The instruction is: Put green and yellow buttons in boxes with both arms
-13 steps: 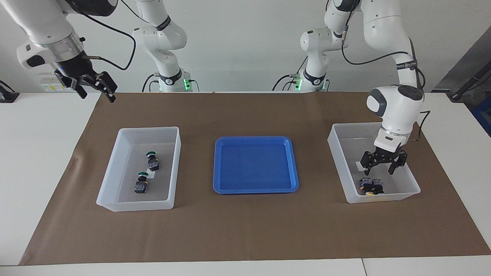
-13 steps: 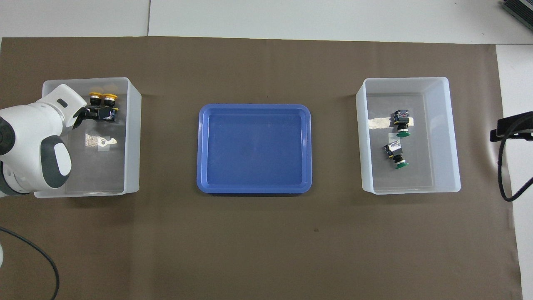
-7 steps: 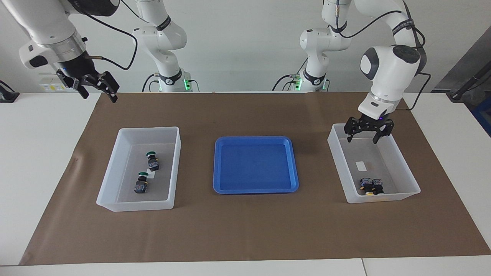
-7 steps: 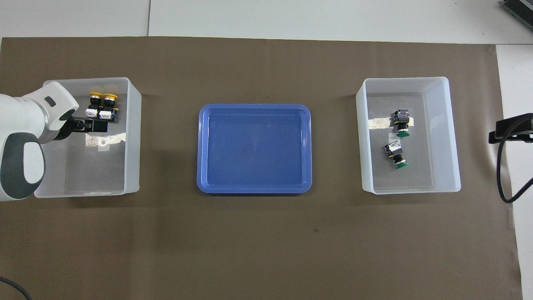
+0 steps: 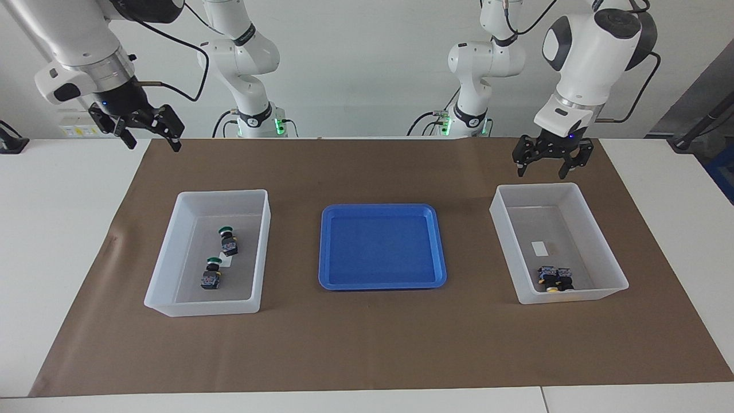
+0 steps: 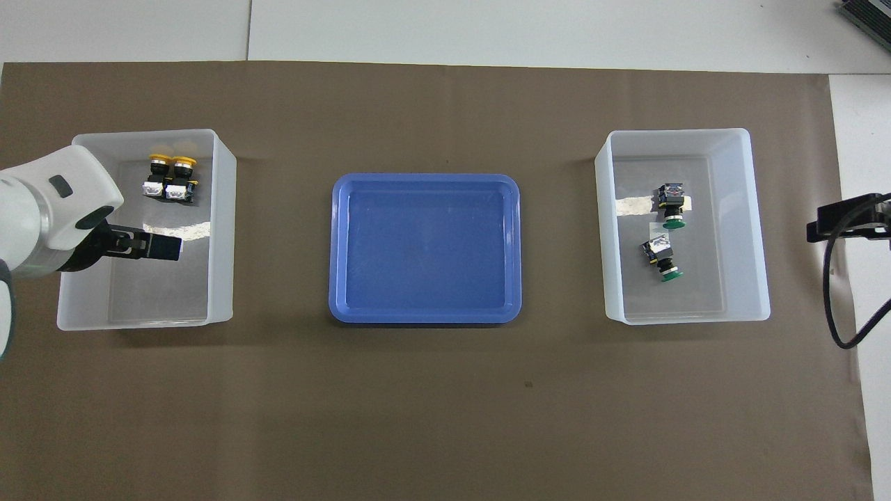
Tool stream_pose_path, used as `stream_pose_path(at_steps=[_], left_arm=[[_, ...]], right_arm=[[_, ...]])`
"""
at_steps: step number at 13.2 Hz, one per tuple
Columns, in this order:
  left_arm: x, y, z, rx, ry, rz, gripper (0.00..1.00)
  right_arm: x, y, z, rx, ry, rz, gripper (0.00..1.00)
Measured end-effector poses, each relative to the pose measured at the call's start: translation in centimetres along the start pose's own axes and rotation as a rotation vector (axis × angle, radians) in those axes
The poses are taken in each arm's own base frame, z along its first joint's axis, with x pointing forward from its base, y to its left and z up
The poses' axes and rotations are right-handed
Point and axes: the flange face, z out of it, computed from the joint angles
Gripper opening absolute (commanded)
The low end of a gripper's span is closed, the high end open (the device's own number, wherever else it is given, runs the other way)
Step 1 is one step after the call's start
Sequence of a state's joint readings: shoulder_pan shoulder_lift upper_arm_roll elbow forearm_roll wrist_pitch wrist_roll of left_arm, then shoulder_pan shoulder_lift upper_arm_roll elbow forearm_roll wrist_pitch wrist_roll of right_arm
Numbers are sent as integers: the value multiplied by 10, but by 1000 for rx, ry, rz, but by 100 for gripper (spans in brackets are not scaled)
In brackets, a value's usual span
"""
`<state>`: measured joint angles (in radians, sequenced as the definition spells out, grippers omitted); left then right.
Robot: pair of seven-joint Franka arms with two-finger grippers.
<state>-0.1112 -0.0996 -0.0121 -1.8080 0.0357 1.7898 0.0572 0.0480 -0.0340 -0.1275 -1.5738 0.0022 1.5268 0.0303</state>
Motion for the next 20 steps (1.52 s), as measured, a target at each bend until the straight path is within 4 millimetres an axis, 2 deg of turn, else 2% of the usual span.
stream_pose_path(at_steps=[3,6,9,15,20], left_arm=[[19,-13,-35,-6,-75,-23,100],[28,-20,-43,-29,-110,-37,100],[23,-27,-49,-30,-114,-50,100],[13,-38,-36,-30,-99,-74,100],[10,-47,-35,-30,-101,-88,100]], right_arm=[[0,0,0,0,0,-1,100],[0,0,0,0,0,-1,100],[0,0,0,0,0,-1,100],[0,0,0,0,0,-2,100],[0,0,0,0,0,-2,100]])
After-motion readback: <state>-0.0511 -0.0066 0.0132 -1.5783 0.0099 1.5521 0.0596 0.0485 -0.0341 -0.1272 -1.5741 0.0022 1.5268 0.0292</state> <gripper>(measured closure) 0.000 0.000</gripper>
